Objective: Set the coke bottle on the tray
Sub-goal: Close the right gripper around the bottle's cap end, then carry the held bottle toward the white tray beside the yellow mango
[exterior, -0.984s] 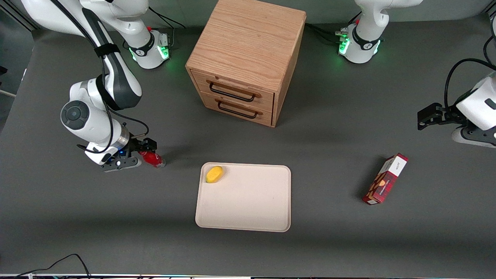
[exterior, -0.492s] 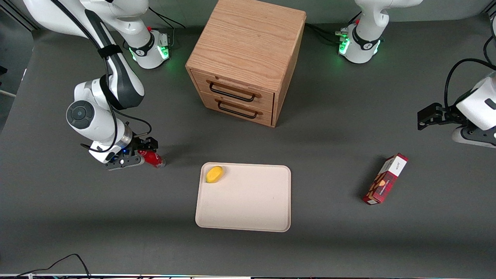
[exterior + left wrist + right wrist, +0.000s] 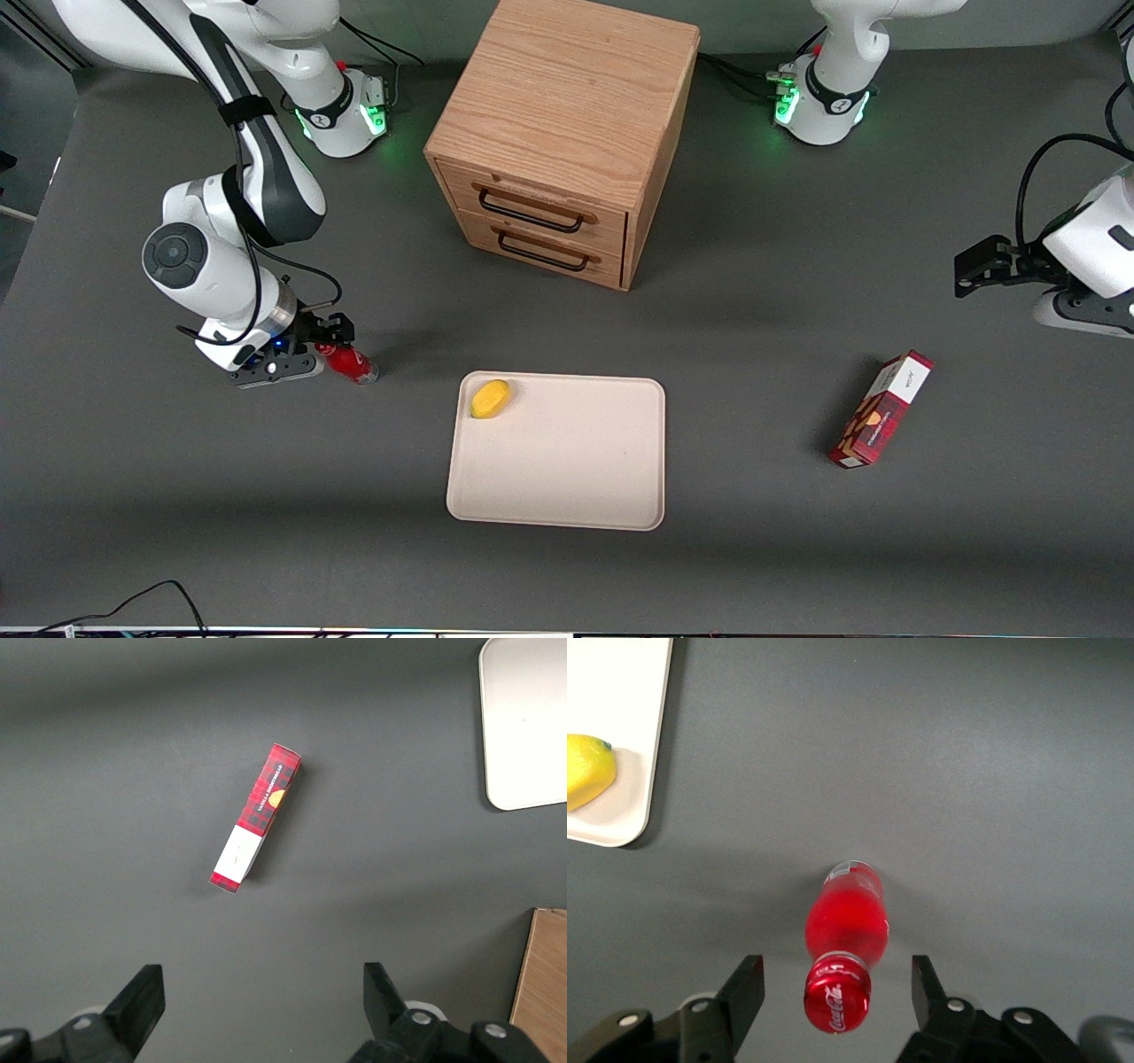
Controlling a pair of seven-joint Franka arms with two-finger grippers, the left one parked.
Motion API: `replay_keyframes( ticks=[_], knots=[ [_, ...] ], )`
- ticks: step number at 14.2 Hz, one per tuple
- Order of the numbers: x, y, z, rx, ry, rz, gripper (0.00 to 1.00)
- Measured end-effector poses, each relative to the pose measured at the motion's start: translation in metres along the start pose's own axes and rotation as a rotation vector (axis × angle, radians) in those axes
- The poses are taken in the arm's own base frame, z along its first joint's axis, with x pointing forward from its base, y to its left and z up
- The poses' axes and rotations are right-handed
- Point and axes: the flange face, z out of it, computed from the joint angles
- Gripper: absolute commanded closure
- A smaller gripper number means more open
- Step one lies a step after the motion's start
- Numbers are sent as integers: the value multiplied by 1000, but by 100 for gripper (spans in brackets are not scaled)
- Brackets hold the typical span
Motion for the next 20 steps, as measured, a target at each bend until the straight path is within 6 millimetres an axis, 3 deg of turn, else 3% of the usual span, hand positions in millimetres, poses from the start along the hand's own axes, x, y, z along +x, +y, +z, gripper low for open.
replay_keyframes(
  ticks=[2, 4, 8, 14, 16, 18, 20],
  knots=[
    [0, 0, 0, 0, 0, 0, 36],
    [0, 0, 1, 0, -1, 1, 53],
    [-1, 1, -1, -1, -2, 1, 100],
    [-2, 1, -2, -3, -4, 0, 100],
    [-4, 2, -12, -10, -19, 1, 100],
    [-2, 5, -44, -23, -45, 7, 100],
    [1, 10, -96, -35, -65, 19, 100]
  ],
)
